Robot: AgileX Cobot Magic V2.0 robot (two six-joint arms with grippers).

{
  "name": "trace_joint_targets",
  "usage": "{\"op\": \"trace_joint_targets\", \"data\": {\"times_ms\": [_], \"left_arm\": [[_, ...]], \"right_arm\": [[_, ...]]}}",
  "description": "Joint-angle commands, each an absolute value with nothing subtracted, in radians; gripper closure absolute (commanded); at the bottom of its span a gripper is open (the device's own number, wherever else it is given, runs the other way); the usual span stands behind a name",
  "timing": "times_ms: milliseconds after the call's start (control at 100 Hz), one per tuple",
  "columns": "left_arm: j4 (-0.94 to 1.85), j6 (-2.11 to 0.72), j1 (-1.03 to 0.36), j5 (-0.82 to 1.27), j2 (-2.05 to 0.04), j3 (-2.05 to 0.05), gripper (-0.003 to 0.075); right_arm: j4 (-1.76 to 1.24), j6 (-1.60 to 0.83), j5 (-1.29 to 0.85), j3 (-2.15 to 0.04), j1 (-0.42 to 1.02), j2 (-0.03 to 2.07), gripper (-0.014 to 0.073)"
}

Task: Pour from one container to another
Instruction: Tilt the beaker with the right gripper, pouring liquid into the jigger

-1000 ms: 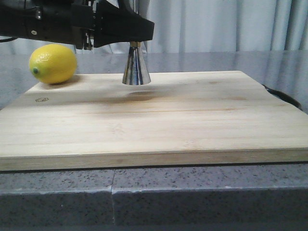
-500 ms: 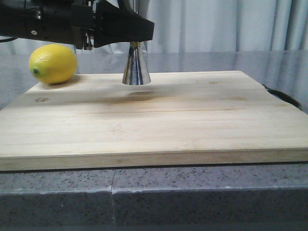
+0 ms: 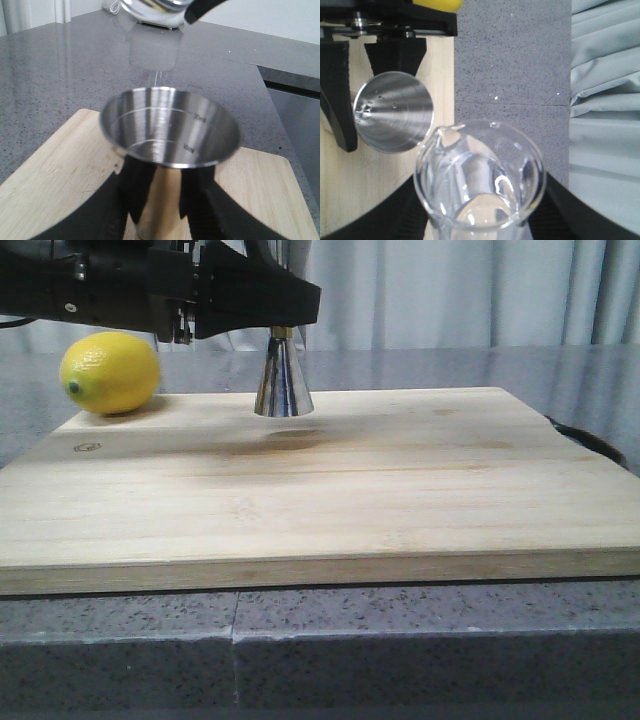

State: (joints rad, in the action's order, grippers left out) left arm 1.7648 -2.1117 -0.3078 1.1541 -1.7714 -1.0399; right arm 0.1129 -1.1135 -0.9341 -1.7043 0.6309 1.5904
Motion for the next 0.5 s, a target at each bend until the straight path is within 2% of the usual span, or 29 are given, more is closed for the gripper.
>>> {"op": "trace_joint_targets", "data": {"times_ms": [0,490], "left_arm": [[1.849,-2.105,-0.317,1.256,-1.734,-1.069,0.0489],[1.849,-2.105,-0.317,1.256,-1.734,-1.069,0.0489]], "right_arm": [[0.130,-1.154,-0.857,-1.737,0.633,1.552,0.0295],[0.130,-1.233,-0.839,-1.737,0.633,1.552,0.0295]]}}
